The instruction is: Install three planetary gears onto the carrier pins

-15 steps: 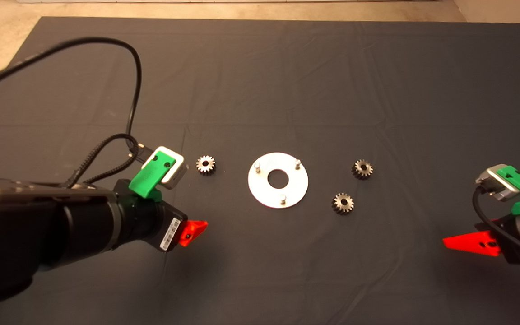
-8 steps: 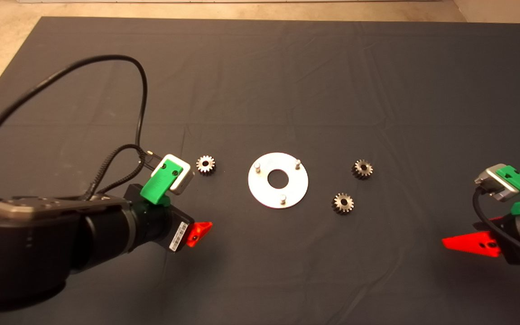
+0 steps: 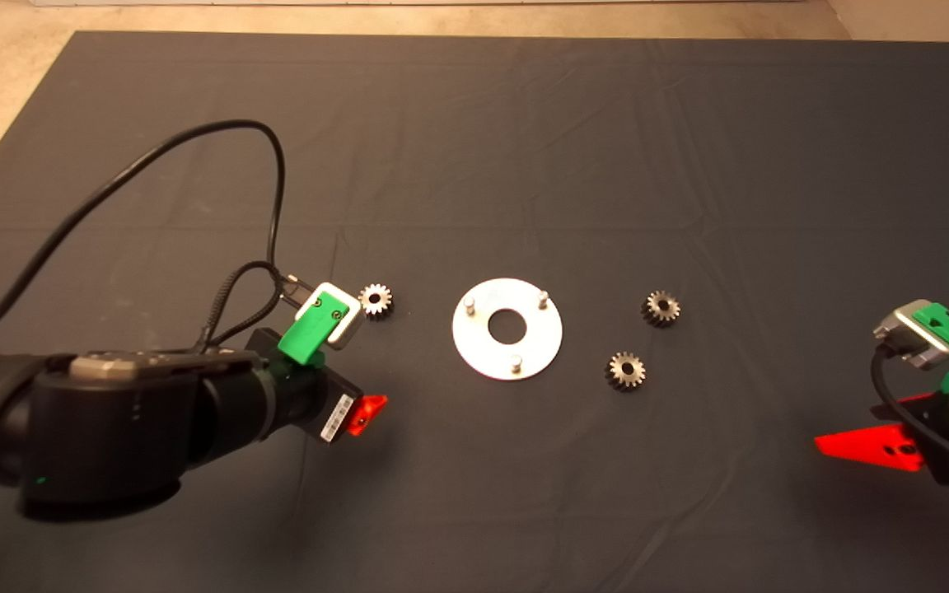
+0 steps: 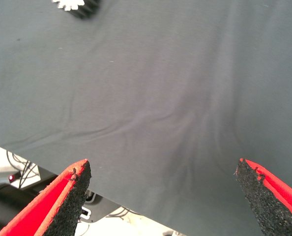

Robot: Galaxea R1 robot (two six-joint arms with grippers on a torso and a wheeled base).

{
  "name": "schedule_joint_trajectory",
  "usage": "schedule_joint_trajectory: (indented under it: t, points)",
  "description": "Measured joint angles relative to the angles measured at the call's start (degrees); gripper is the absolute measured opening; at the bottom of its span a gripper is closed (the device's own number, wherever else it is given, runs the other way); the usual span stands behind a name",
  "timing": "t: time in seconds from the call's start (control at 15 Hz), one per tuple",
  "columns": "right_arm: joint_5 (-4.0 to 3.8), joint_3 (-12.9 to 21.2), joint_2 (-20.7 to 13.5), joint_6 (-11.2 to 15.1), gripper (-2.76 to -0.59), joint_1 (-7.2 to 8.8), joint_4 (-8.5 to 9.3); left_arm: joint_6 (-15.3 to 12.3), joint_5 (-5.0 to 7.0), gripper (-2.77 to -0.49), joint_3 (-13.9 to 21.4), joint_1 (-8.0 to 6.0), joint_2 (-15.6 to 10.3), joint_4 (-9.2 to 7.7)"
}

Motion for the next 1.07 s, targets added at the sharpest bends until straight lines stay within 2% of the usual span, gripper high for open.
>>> schedule_joint_trajectory:
  t: [0.2,0.73,0.8,0.87,0.93,1.0,1.07]
  points:
    - [-0.04,0.0,-1.54,-1.47,-1.15,0.01,0.0,2.0,0.0,-0.49,-2.51,0.06,2.01,0.04]
    - [0.06,-0.02,-2.12,-2.54,-1.15,0.0,0.02,4.46,0.0,-0.49,-9.89,0.04,5.12,0.2]
    - [0.53,-0.02,-2.18,-2.54,-1.15,-0.04,0.02,4.62,-0.02,-0.49,-10.44,0.04,5.63,0.18]
    - [1.82,-0.02,-2.15,-2.56,-1.15,-0.15,0.02,4.71,-0.03,-0.49,-10.94,0.04,5.97,0.22]
    - [3.48,-0.02,-2.16,-2.56,-1.15,-0.48,0.02,4.84,-0.02,-0.49,-11.35,0.04,6.22,0.22]
    - [4.66,-0.02,-2.12,-2.57,-1.15,-1.33,0.03,4.86,-0.02,-0.49,-11.69,0.04,6.35,0.23]
    - [5.05,-0.02,-2.12,-2.93,-1.15,-1.92,0.12,4.92,-0.02,-0.49,-11.92,0.04,6.41,0.22]
